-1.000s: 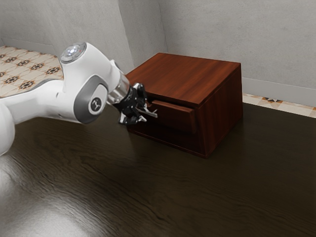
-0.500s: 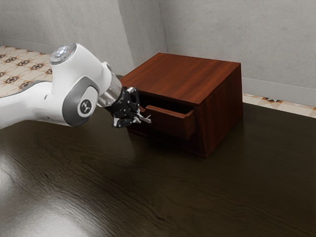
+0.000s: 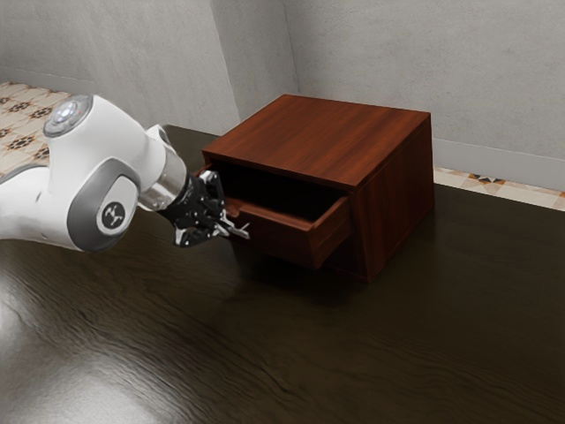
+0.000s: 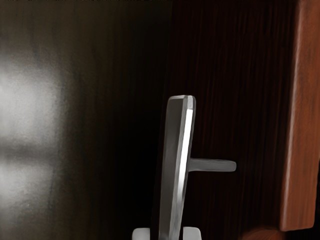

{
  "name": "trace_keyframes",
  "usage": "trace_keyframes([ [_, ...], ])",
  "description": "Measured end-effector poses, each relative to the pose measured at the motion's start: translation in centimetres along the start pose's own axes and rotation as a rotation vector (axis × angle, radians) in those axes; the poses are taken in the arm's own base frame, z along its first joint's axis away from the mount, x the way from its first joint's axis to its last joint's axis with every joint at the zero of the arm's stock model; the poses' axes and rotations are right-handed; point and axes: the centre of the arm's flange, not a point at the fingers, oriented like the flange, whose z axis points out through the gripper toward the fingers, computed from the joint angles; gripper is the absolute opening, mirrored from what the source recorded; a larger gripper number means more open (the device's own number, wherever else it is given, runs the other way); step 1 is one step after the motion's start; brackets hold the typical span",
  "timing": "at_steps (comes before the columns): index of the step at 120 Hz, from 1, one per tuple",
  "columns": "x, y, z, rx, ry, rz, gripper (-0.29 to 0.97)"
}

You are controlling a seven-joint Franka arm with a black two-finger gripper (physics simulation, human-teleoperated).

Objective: Pull the drawer handle with one arm to open the drawer

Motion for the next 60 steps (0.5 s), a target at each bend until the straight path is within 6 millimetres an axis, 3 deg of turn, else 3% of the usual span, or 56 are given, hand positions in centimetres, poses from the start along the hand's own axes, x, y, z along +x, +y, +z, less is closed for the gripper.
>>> trace_keyframes([
  [60,0.7,-3.5,-2.6,-0.043,-0.006,-0.014,-0.09],
])
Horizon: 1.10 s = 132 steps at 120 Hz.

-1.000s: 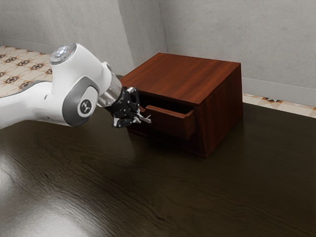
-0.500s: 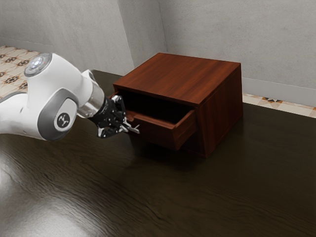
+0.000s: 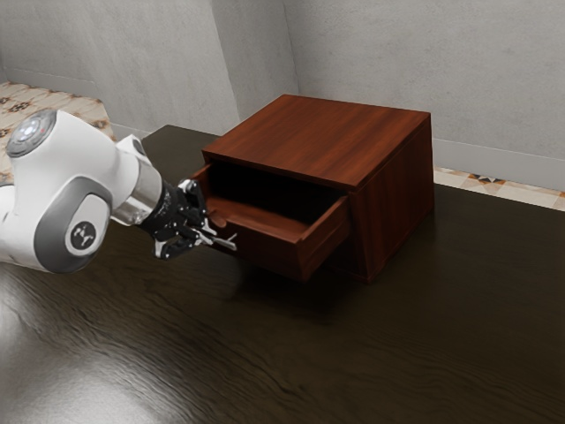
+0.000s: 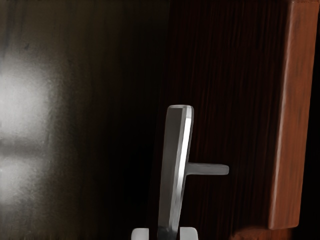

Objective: Pull the drawer handle with one arm to open the drawer

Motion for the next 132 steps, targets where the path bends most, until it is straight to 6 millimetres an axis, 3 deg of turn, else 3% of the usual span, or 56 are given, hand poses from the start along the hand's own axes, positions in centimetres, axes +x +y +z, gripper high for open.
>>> trace_keyframes([
  [59,1.0,-3.4,-1.7,-0.018,-0.004,-0.014,-0.11],
  [92,1.2,-4.2,-2.6,-0.029,-0.005,-0.011,-0.11],
  [121,2.2,-5.7,-5.8,-0.082,-0.005,-0.001,0.16],
  [132,2.2,-6.8,-8.4,-0.118,-0.007,0.008,0.28],
])
